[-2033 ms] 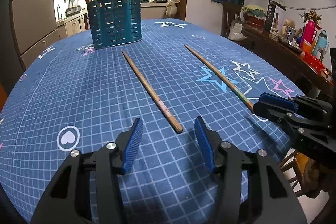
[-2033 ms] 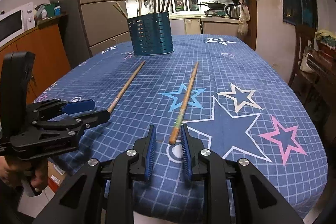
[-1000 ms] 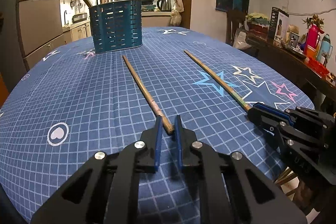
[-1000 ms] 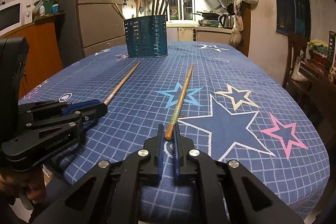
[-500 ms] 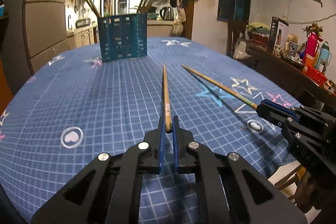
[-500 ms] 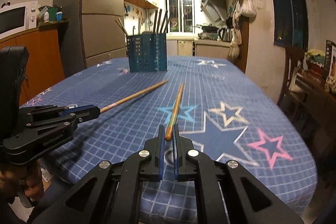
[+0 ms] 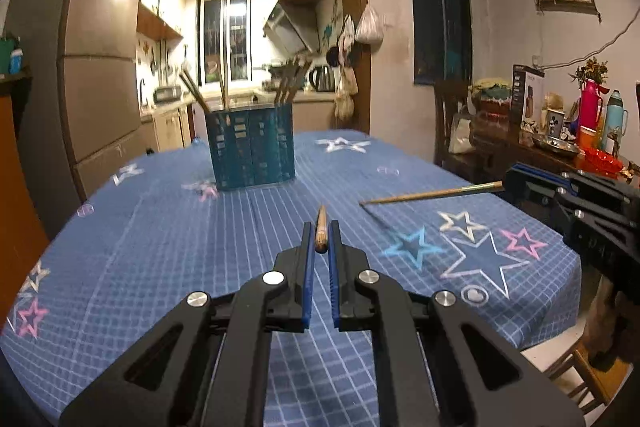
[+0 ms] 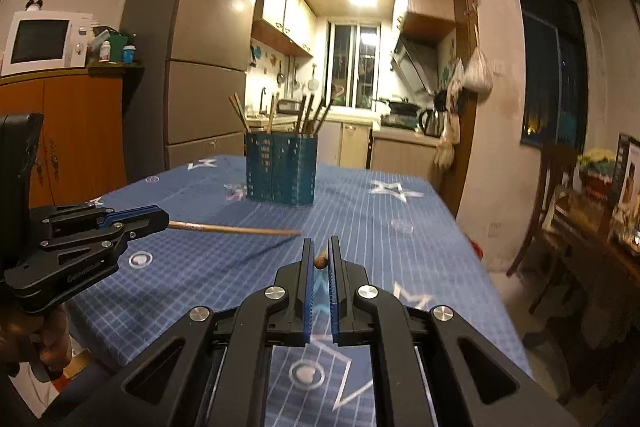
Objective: Organize utensils
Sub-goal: 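Lift both held chopsticks and carry them above the teal holder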
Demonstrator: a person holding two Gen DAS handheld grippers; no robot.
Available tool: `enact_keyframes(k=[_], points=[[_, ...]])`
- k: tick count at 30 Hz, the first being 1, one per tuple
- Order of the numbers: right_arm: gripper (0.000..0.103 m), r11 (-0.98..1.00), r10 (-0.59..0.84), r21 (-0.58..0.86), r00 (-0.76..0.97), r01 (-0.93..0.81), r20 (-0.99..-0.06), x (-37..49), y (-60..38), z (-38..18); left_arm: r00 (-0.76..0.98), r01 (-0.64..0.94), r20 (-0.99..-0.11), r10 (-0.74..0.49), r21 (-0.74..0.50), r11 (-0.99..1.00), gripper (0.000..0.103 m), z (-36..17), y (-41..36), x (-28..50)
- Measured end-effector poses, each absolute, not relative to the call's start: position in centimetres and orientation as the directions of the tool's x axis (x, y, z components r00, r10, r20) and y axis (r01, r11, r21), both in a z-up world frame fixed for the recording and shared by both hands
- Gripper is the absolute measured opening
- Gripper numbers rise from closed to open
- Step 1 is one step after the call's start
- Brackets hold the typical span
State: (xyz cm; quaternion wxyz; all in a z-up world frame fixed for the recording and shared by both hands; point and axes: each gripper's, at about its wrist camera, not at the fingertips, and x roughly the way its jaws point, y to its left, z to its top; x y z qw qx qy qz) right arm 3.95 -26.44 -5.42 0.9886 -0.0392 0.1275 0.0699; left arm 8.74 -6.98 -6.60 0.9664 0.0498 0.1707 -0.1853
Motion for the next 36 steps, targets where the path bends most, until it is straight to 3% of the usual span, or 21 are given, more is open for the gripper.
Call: enact_keyframes(k=[15,36], points=[[0.008,0.976,0.176,-0.091,0.966,-0.195,-0.188,8.1,-27.9,1.0,0.926,0.363,-0.157,-0.343,0.124,0.923,0.005,-0.5,-8.4,11.0],[0.008,0.967,0.227,-0.073,0.955,-0.244,-0.19,14.2,-29.0,4.3,0.91,0.394,-0.185,-0.37,0.113,0.912,0.005,0.2,-10.7,18.0]])
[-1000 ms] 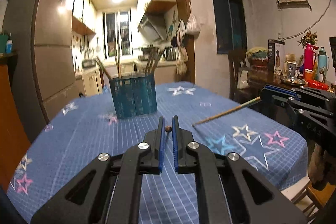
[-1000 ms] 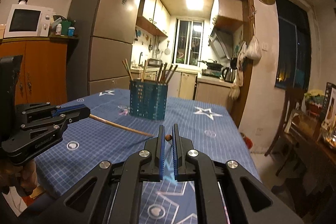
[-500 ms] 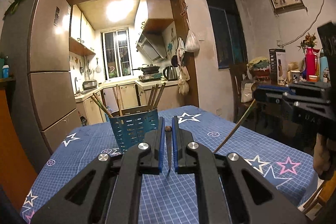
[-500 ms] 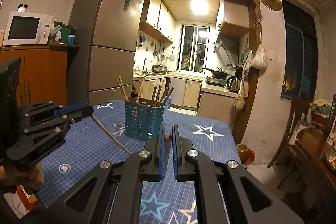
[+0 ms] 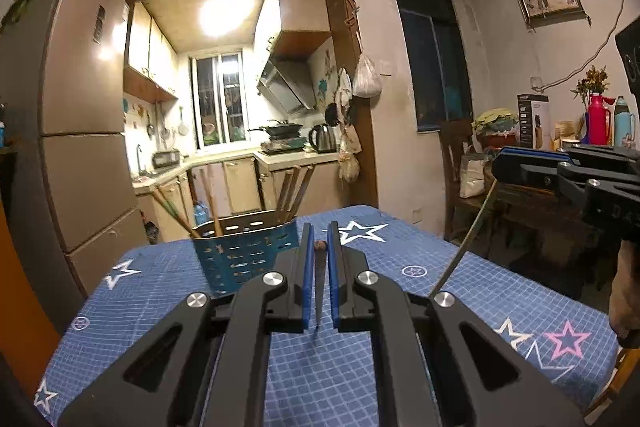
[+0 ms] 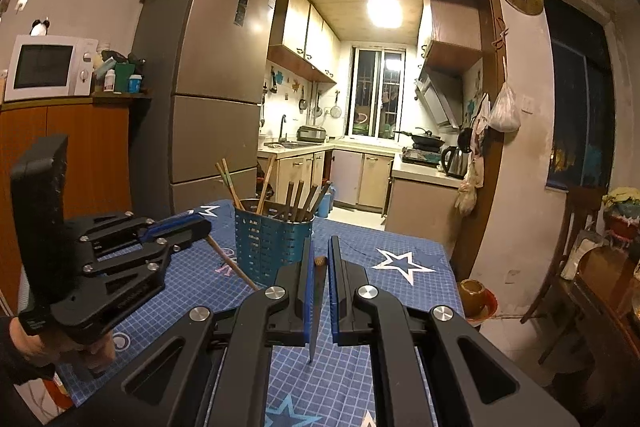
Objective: Organize utensils
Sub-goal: 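Lift both held chopsticks and carry them above the teal holder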
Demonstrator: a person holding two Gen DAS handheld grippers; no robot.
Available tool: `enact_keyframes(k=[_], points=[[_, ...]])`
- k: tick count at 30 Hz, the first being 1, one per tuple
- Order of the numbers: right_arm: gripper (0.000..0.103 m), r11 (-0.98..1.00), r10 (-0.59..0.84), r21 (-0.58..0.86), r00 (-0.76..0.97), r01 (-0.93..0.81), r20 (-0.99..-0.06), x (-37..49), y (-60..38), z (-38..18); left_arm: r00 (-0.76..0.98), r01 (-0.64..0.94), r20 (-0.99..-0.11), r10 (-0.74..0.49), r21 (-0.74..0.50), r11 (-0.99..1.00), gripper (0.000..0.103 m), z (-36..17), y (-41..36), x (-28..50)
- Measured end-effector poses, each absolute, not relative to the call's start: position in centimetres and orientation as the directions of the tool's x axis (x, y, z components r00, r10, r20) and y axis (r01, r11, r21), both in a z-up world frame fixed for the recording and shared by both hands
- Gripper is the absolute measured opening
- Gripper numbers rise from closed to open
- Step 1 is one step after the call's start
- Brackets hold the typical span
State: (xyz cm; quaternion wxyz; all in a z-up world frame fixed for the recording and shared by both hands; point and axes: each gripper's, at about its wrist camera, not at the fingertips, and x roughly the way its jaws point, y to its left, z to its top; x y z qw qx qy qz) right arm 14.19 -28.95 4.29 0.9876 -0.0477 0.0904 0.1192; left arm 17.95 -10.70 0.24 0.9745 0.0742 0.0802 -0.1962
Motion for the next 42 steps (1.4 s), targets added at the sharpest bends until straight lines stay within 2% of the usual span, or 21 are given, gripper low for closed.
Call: enact_keyframes(k=[6,20,29,42], points=[[0.008,0.962,0.259,-0.027,0.937,-0.272,-0.233,17.2,-29.8,5.7,0.889,0.421,-0.235,-0.393,0.082,0.903,0.005,1.0,-11.4,21.4],[0.008,0.951,0.297,0.0,0.918,-0.308,-0.264,21.4,-29.5,6.8,0.875,0.45,-0.227,-0.428,0.054,0.891,0.005,4.5,-11.6,24.5],[0.008,0.943,0.322,-0.004,0.916,-0.333,-0.241,22.8,-28.4,9.8,0.886,0.439,-0.2,-0.419,0.064,0.896,0.005,7.9,-10.1,24.8],[0.008,0.914,0.403,0.031,0.899,-0.404,-0.171,25.0,-26.3,17.9,0.912,0.394,-0.163,-0.377,0.084,0.915,0.005,14.2,-7.6,24.8]])
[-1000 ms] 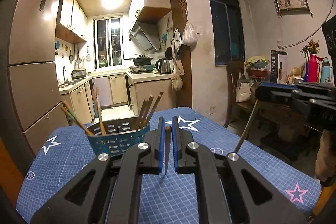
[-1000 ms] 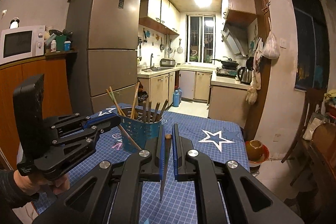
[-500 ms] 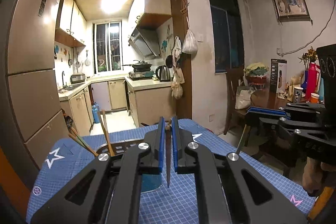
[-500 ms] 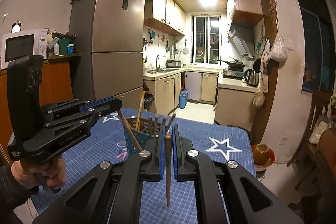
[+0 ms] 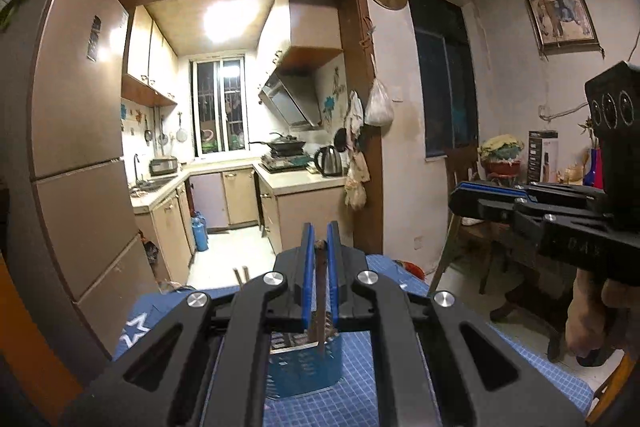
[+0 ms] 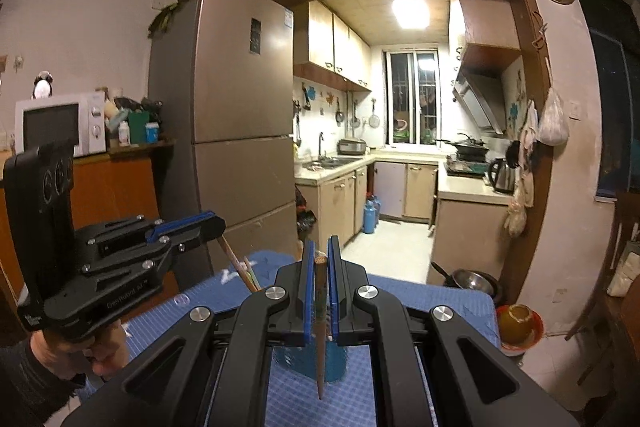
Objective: Organize utensils
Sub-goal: 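Lift both held chopsticks and carry them above the teal holder, then lower the left tool's chopstick into the holder and open it while the right tool releases its own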
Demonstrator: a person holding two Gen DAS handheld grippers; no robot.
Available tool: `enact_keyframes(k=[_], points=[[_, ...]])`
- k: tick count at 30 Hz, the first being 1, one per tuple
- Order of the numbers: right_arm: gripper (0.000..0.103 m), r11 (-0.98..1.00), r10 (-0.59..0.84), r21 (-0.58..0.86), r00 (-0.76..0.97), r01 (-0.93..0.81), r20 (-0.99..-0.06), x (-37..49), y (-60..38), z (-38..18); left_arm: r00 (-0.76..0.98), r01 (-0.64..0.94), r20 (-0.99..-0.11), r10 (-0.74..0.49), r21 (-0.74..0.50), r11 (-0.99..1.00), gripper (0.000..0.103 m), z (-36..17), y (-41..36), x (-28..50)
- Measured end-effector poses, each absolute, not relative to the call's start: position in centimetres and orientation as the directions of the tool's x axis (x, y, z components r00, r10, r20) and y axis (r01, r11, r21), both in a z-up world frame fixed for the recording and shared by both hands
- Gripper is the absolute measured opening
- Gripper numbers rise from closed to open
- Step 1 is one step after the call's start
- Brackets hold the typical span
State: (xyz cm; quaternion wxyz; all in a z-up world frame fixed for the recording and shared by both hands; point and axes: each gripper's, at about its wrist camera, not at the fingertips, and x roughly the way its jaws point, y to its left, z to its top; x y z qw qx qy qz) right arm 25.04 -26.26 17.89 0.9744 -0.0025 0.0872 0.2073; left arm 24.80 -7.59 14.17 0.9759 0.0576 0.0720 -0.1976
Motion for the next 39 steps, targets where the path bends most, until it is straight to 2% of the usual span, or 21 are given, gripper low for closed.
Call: enact_keyframes(k=[12,16,27,39], points=[[0.008,0.903,0.43,0.043,0.893,-0.428,-0.131,29.1,-23.3,24.1,0.936,0.341,-0.136,-0.325,0.116,0.933,0.005,17.9,-6.7,26.6],[0.008,0.911,0.411,0.033,0.903,-0.41,-0.124,31.4,-22.2,24.6,0.938,0.334,-0.137,-0.319,0.103,0.937,0.005,18.1,-6.5,28.3],[0.008,0.925,0.38,0.063,0.903,-0.375,-0.2,38.4,-21.0,19.8,0.932,0.321,-0.206,-0.298,0.084,0.943,0.005,14.7,-6.4,33.3],[0.008,0.928,0.372,0.071,0.897,-0.366,-0.238,40.9,-20.7,16.4,0.922,0.318,-0.255,-0.29,0.072,0.945,0.005,12.4,-6.1,35.6]])
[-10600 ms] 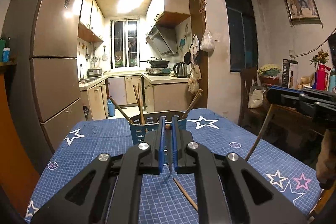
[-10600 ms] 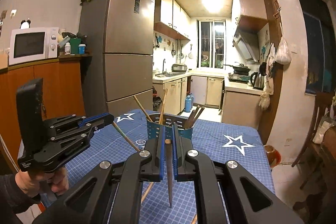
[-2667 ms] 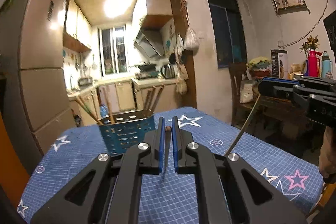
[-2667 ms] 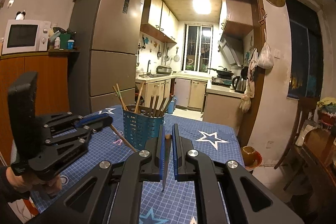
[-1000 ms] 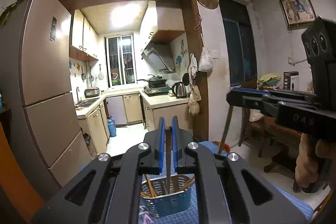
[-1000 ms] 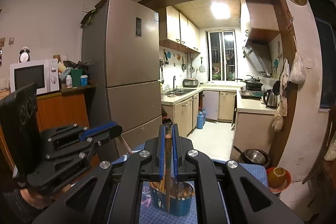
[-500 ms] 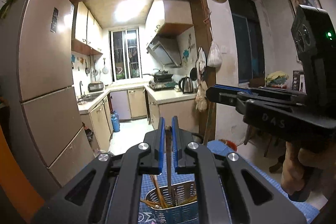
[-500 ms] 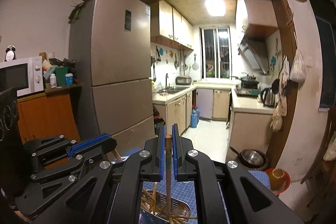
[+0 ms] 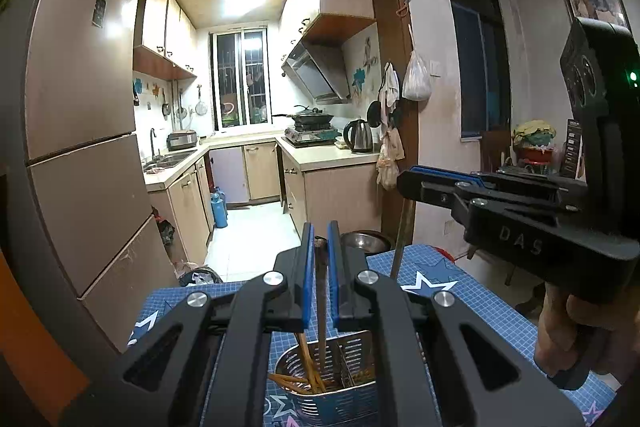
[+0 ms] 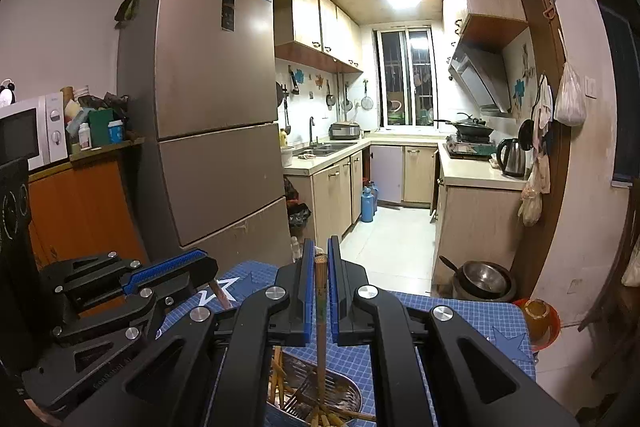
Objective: Organize utensils
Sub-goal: 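Lower the left tool's chopstick into the holder and open it while the right tool releases its own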
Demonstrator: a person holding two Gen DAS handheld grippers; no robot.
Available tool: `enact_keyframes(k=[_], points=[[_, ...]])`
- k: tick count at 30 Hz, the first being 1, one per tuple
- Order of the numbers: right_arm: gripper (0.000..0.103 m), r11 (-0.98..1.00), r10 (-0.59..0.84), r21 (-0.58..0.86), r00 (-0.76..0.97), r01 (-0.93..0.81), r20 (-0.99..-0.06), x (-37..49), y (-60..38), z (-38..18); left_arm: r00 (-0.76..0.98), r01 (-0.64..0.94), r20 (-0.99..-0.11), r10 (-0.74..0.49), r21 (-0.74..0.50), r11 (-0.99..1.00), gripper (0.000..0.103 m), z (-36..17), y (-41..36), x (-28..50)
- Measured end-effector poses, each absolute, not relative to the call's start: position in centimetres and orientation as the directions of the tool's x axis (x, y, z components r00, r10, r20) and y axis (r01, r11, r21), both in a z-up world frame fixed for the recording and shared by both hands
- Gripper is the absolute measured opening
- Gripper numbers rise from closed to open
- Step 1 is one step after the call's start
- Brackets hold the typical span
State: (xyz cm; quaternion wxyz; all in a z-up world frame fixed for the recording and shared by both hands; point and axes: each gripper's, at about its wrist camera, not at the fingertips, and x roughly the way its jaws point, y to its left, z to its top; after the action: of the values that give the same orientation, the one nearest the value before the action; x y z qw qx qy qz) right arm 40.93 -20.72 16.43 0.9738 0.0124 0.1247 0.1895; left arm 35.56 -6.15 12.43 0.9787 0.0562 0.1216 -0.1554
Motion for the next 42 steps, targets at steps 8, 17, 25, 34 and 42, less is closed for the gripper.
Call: enact_keyframes(k=[8,17,25,34,42], points=[[0.008,0.93,0.366,0.072,0.899,-0.36,-0.241,41.4,-20.8,15.9,0.922,0.311,-0.263,-0.284,0.07,0.948,0.005,12.0,-6.2,35.6],[0.008,0.932,0.361,0.073,0.901,-0.354,-0.242,41.7,-21.0,15.4,0.922,0.308,-0.267,-0.279,0.072,0.949,0.005,11.8,-6.1,35.9],[0.008,0.934,0.355,0.072,0.902,-0.349,-0.244,41.9,-21.1,15.3,0.923,0.307,-0.267,-0.278,0.073,0.949,0.005,11.7,-6.2,36.0],[0.008,0.933,0.36,0.074,0.9,-0.353,-0.245,41.9,-21.3,15.1,0.923,0.302,-0.271,-0.275,0.064,0.951,0.005,11.3,-6.1,36.4],[0.019,0.927,0.374,0.089,0.893,-0.364,-0.251,42.0,-21.4,14.9,0.923,0.293,-0.275,-0.269,0.05,0.955,0.029,10.9,-5.9,36.6]])
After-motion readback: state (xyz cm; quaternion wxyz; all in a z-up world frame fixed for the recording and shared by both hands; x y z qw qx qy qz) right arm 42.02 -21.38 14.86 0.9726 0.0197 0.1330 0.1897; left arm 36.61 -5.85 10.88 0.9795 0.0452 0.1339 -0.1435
